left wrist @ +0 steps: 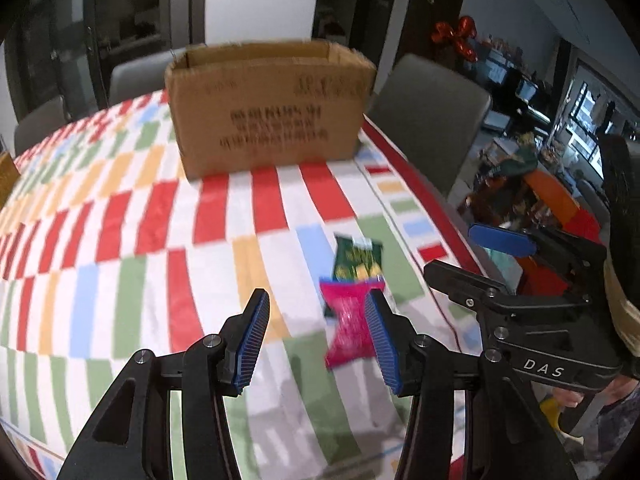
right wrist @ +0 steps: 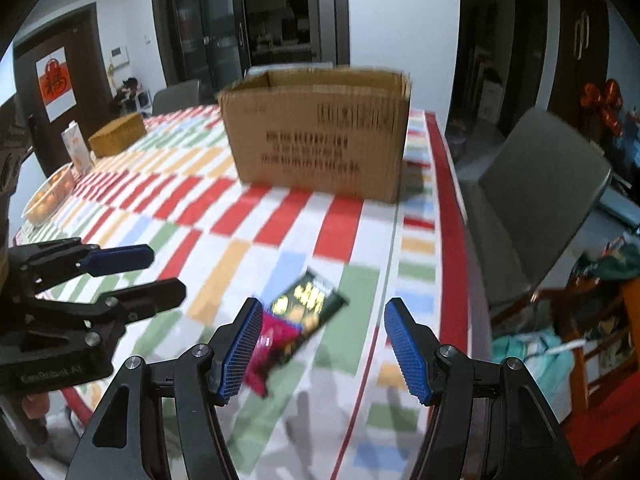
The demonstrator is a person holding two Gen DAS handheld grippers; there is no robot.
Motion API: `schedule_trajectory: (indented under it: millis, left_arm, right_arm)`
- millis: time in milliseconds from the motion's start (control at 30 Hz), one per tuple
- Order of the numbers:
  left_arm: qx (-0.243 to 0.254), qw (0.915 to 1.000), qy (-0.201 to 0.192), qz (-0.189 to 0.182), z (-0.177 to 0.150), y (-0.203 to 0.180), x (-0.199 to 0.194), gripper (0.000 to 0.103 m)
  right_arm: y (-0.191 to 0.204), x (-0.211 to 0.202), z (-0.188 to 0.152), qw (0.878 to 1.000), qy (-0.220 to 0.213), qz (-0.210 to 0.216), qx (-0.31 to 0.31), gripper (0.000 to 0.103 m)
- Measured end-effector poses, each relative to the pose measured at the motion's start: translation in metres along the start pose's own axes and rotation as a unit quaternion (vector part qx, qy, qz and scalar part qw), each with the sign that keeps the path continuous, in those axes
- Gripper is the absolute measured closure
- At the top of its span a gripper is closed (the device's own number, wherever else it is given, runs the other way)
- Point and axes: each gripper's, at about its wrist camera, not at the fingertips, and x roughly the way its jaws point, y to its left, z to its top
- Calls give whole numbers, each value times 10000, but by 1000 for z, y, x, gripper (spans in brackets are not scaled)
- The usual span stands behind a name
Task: Organize snacks
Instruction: 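Move both open tools back to the pink and green biscuit packs, then grasp the green biscuit pack with the right tool while the left tool grasps the pink pack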
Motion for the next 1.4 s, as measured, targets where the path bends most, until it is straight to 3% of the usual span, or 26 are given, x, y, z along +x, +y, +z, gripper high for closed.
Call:
schedule_trajectory:
  millis: [333,767,933,1067,1167,1400]
  left_arm:
    - [167,9989,320,-312,-16,-15,32,55]
    - [169,9963,703,-458,-16,-18,66,58]
    - [108,9959,704,-557,-17,-15,68,68]
    - [-10,9961,657,-585,-18,-10,63,70]
    - [-110,9970,557,-534,-18,-4,55,70]
    - [-202,9995,229,-6,-12,16,37,70]
  right_arm:
    - [-8,18,-34,9981,564,-49,249,39]
    - [-18,23,-36,9968,690,-242,334,39]
    - [-16,25,-37,9966,721,-229,329,39]
    - [-14,27,-36,9964,751,-189,334,39]
    - [-12,29,-34,9964,759,-176,332,39]
    - [0,39,-24,9967,725,-100,352,39]
